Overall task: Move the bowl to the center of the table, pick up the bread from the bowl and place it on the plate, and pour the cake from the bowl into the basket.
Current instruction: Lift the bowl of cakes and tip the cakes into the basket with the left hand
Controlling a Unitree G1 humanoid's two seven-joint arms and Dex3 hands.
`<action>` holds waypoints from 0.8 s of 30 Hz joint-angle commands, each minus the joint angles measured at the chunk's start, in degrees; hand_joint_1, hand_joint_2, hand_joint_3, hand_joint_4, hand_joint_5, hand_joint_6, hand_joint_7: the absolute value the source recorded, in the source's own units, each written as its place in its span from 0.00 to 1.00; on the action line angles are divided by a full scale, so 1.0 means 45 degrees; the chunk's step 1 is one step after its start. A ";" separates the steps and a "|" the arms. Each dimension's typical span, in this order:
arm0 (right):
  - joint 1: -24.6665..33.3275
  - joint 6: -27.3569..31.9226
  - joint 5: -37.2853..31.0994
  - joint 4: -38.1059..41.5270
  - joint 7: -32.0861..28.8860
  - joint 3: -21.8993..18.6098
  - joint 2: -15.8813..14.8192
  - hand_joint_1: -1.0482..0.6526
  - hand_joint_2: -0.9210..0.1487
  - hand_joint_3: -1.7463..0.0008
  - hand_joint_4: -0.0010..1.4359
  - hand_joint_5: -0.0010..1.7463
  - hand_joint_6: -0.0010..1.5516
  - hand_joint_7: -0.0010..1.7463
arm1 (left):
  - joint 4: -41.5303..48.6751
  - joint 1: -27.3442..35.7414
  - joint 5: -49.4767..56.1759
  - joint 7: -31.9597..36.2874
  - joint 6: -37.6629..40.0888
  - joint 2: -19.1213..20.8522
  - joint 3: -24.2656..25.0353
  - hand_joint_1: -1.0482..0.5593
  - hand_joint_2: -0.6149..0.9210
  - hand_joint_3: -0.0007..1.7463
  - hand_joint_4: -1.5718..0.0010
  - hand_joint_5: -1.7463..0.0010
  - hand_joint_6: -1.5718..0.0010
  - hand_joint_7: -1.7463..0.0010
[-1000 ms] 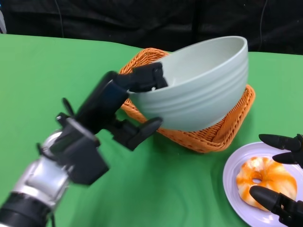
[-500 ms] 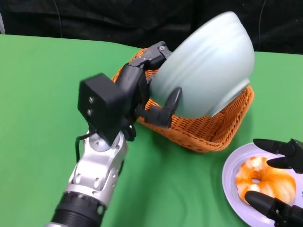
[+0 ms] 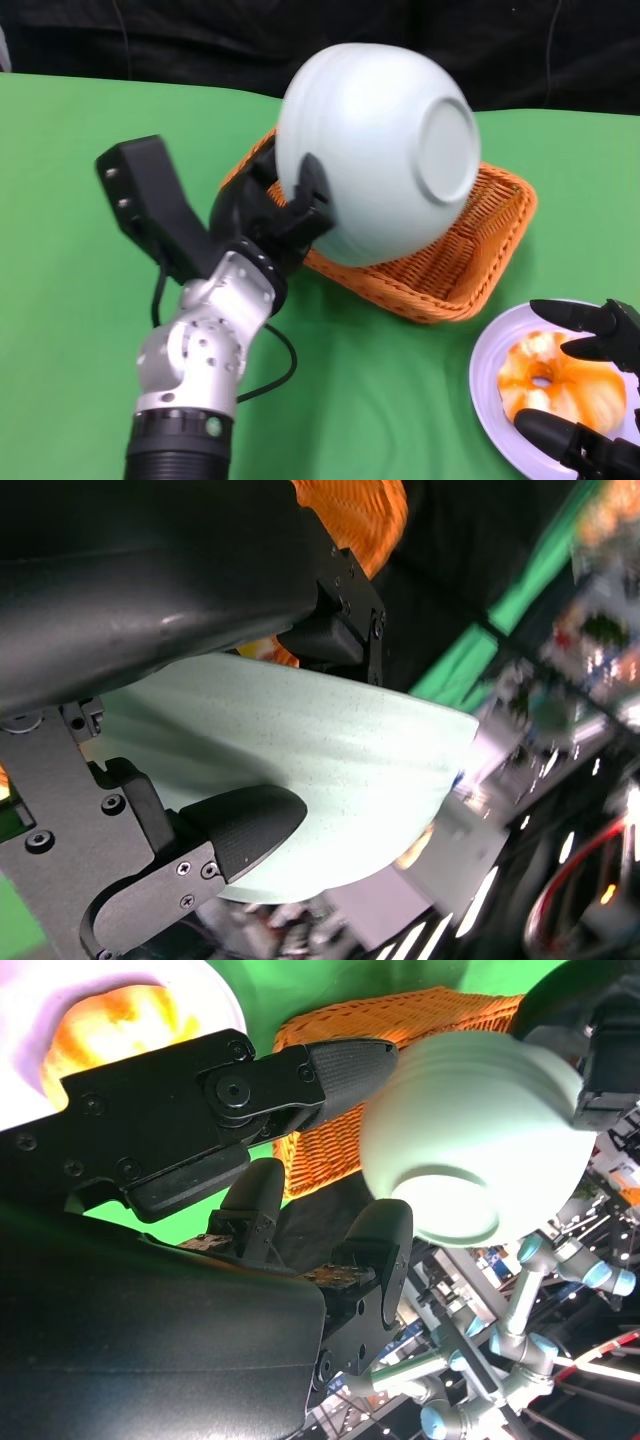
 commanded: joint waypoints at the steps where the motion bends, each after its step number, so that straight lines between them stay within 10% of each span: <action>1: 0.0009 0.0041 0.0046 -0.0055 0.0054 -0.0051 -0.0107 0.37 0.00 0.90 0.31 0.50 0.17 0.39 | -0.0135 -0.0845 -0.0984 0.0937 0.0651 -0.0832 0.0705 0.52 0.62 0.95 0.29 0.00 0.46 0.00; 13: -0.0080 0.0060 -0.0049 -0.0072 0.0013 -0.0006 -0.0081 0.36 0.00 0.90 0.31 0.50 0.18 0.39 | 0.0402 -0.0900 -0.2596 0.1012 0.0989 -0.0597 0.1347 0.48 0.67 0.89 0.27 0.00 0.49 0.00; 24: -0.0084 0.0052 -0.0003 -0.0015 -0.0015 -0.0119 -0.0147 0.37 0.00 0.90 0.31 0.50 0.18 0.39 | 0.0877 -0.0600 -0.3256 -0.2566 0.0396 -0.0182 0.1337 0.45 0.59 0.94 0.29 0.00 0.44 0.00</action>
